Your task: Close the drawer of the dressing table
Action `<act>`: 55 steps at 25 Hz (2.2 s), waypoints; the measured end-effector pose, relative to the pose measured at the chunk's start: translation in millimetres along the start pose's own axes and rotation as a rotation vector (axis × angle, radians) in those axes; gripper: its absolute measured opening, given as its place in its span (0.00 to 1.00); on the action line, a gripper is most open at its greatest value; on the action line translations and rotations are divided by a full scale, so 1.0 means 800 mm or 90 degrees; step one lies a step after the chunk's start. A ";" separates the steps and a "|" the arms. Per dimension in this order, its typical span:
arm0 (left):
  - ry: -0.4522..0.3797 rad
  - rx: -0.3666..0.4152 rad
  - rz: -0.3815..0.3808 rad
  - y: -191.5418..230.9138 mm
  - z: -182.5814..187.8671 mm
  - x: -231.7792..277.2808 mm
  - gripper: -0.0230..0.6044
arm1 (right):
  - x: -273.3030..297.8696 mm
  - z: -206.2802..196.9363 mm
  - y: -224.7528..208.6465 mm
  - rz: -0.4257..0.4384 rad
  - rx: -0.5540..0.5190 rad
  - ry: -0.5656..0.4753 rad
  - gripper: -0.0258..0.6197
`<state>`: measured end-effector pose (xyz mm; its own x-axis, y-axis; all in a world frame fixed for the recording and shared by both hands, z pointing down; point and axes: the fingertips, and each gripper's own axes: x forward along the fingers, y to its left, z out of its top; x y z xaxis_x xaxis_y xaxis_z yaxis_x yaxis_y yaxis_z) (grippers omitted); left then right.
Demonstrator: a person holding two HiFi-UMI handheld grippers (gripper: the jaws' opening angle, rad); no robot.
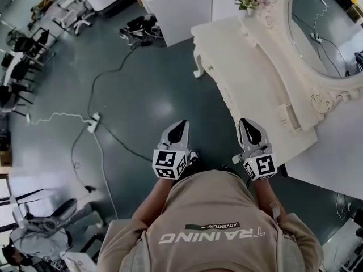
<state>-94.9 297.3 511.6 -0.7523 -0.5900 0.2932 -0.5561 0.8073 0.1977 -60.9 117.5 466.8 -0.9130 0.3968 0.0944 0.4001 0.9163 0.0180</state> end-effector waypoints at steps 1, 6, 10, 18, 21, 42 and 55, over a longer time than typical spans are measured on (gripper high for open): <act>0.000 -0.002 -0.013 0.008 0.004 0.006 0.07 | 0.008 0.001 0.000 -0.013 0.003 -0.005 0.04; 0.006 -0.023 -0.083 0.042 0.019 0.030 0.07 | 0.031 0.010 0.004 -0.095 0.012 -0.019 0.04; 0.018 0.006 -0.125 0.054 0.019 0.064 0.07 | 0.034 -0.007 -0.007 -0.152 0.038 -0.006 0.04; 0.055 0.007 -0.196 0.014 0.014 0.118 0.07 | 0.011 -0.024 -0.048 -0.228 0.047 0.026 0.04; 0.063 0.027 -0.219 -0.010 0.021 0.145 0.07 | 0.007 -0.034 -0.070 -0.243 0.056 0.029 0.04; 0.126 0.143 -0.376 -0.229 0.057 0.316 0.07 | -0.080 -0.074 -0.280 -0.393 0.131 0.011 0.04; 0.157 0.254 -0.575 -0.365 0.044 0.330 0.07 | -0.195 -0.106 -0.288 -0.600 0.164 0.010 0.04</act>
<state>-143.8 -94.7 498.7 0.0759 -0.9208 0.3827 -0.9914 -0.0288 0.1273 -4.3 -160.2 532.4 -0.8481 -0.5031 0.1663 -0.5242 0.8423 -0.1254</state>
